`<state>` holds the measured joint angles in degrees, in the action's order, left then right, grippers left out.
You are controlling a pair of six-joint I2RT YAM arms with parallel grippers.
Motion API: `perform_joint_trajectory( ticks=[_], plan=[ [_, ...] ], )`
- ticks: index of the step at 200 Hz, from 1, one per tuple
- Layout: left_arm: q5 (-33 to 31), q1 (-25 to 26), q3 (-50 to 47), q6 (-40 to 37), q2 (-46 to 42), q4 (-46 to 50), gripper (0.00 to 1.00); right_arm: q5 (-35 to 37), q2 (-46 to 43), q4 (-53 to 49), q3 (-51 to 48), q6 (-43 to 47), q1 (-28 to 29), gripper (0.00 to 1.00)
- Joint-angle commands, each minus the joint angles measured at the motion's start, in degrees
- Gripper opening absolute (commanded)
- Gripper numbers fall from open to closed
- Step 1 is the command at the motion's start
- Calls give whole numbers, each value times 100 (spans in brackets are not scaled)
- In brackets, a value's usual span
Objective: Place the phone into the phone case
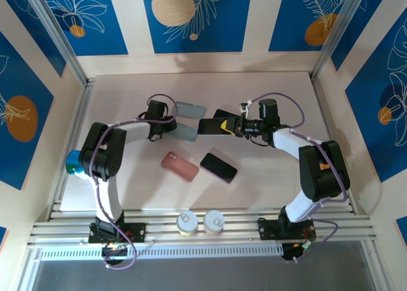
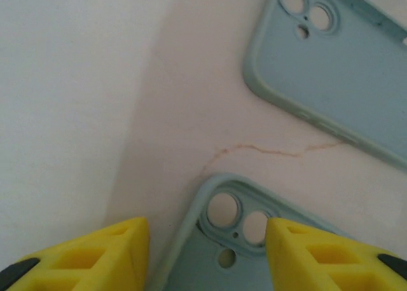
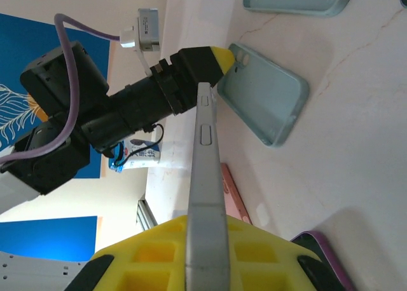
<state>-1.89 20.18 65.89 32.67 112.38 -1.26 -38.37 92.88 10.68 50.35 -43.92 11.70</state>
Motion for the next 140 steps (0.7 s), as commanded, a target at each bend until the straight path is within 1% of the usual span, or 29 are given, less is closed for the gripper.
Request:
perform_joint_trajectory(
  ticks=[1, 45, 65, 77, 95, 118, 126, 140],
  plan=[
    [61, 312, -58, 132, 70, -19, 50, -241, -237, 46, -120, 104, -77, 0],
    [14, 715, -310, 374, -225, -128, 50, -142, -479, -252, -326, 321, -138, 0],
    [-169, 844, -397, 502, -459, -55, 50, -183, -481, -413, -345, 384, -150, 0],
    [-179, 838, -556, 670, -657, -143, 50, -249, -512, -484, -327, 391, -151, 0],
    [-182, 838, -867, 851, -1022, -405, 50, -156, -613, -679, -293, 417, -124, 0],
    [-148, 788, -1231, 919, -1393, -716, 52, 275, -719, -708, -331, 498, 31, 0],
    [-71, 727, -1290, 941, -1450, -725, 52, 363, -678, -691, -313, 508, 96, 0],
    [222, 602, -1370, 1016, -1450, -806, 52, 277, -497, -635, -212, 478, 169, 0]
  ],
)
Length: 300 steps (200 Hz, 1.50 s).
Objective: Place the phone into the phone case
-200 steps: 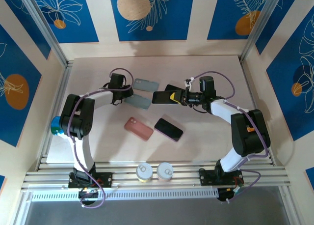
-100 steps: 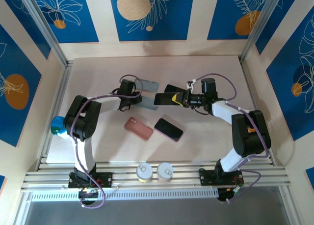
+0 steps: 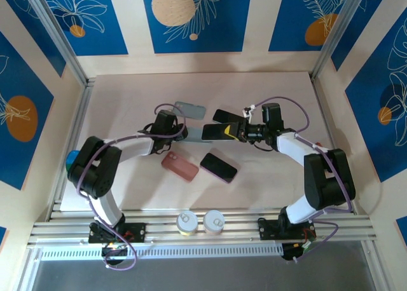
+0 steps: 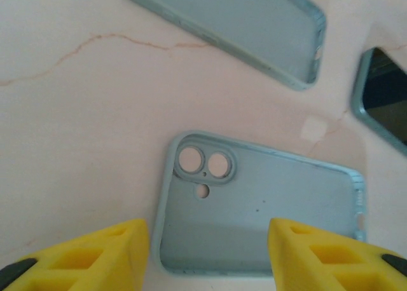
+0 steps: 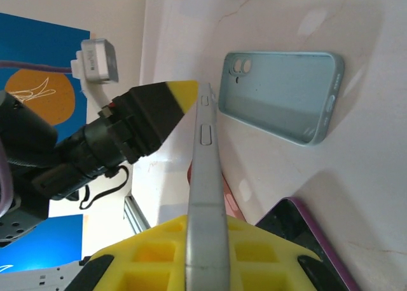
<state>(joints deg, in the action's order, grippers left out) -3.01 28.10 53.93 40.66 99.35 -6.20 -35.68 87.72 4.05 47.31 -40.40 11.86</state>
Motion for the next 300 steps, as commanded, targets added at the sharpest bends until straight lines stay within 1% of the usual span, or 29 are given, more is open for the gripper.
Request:
perform_joint_trajectory(
  ticks=[1, 14, 35, 64, 81, 121, 191, 238, 300],
  plan=[
    [357, -199, -182, 228, -146, -317, 52, 0, 31, 30, 102, 119, 152, 0],
    [660, -337, -264, 321, -105, -465, 51, -94, 239, 127, 200, 43, 194, 0],
    [838, -462, -447, 491, -90, -749, 51, -230, 587, 208, 408, -18, 251, 0],
    [881, -546, -504, 520, -66, -794, 48, -267, 1011, -6, 931, 51, 400, 0],
    [915, -591, -485, 478, 4, -795, 43, -246, 1272, -163, 1244, 111, 518, 0],
    [935, -715, -360, 468, 223, -647, 37, -233, 1826, -22, 1648, -47, 698, 0],
    [1242, -894, -235, 429, 458, -815, 37, -188, 2432, 117, 1999, -307, 877, 0],
    [1333, -887, -164, 243, 498, -725, 38, -218, 2576, 343, 1999, -519, 871, 0],
    [1438, -893, -112, 214, 609, -743, 38, -340, 2712, 617, 2001, -826, 795, 0]
  ],
)
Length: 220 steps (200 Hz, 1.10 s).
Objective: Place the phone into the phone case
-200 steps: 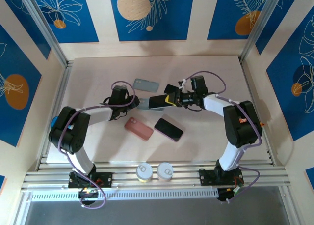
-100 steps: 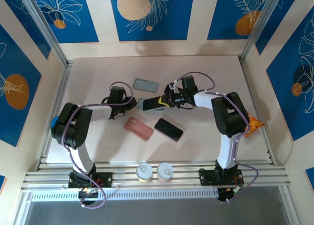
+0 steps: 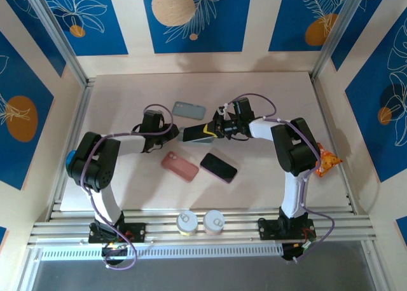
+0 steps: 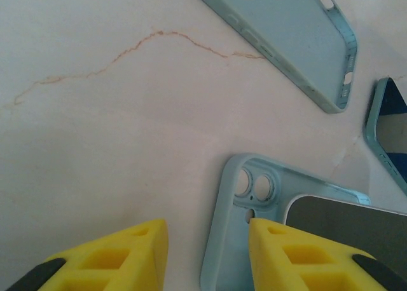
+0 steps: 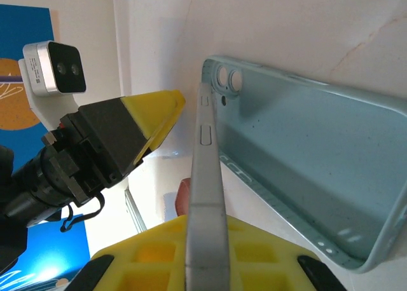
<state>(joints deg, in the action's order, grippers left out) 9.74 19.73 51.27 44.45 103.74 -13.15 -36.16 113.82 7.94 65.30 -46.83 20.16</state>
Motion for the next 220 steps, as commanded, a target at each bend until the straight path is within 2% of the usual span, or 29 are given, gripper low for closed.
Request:
perform_joint_trajectory(
  ticks=[1, 87, 152, 220],
  plan=[
    [166, -56, 160, -160, 171, -52, 38, -294, 104, 226, 202, -185, -37, 0],
    [362, -55, 341, -208, 313, -59, 38, -295, 302, 323, 210, -379, -170, 0],
    [424, -32, 589, -226, 572, 23, 41, -95, 456, -354, 462, -37, -109, 0],
    [520, 73, 755, -98, 878, -144, 41, -40, 603, -502, 592, 5, -67, 0]
  ],
)
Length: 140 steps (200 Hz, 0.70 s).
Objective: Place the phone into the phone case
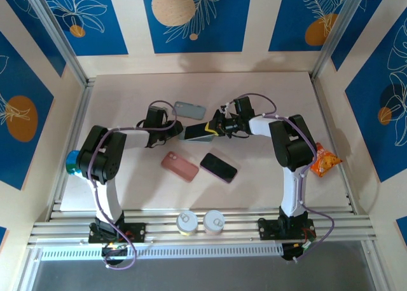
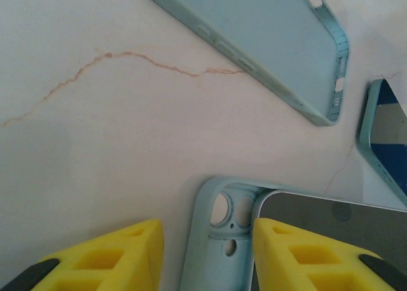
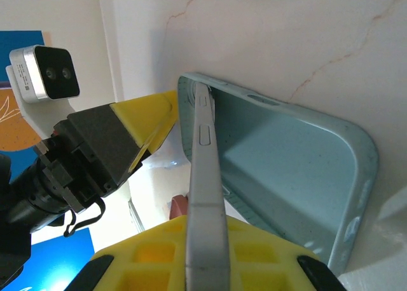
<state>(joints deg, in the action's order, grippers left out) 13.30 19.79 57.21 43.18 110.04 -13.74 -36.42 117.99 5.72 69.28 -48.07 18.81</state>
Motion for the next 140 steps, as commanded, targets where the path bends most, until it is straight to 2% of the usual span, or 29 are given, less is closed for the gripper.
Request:
perform_joint_trajectory(
  ticks=[1, 140],
  plan=[
    [164, 68, 164, 31, 252, -90, 41, -14, 187, -285, 197, 131, 69, 0],
    [340, 328, 262, 270, 472, -384, 39, 48, 614, -502, 707, 106, 307, 0]
  ],
)
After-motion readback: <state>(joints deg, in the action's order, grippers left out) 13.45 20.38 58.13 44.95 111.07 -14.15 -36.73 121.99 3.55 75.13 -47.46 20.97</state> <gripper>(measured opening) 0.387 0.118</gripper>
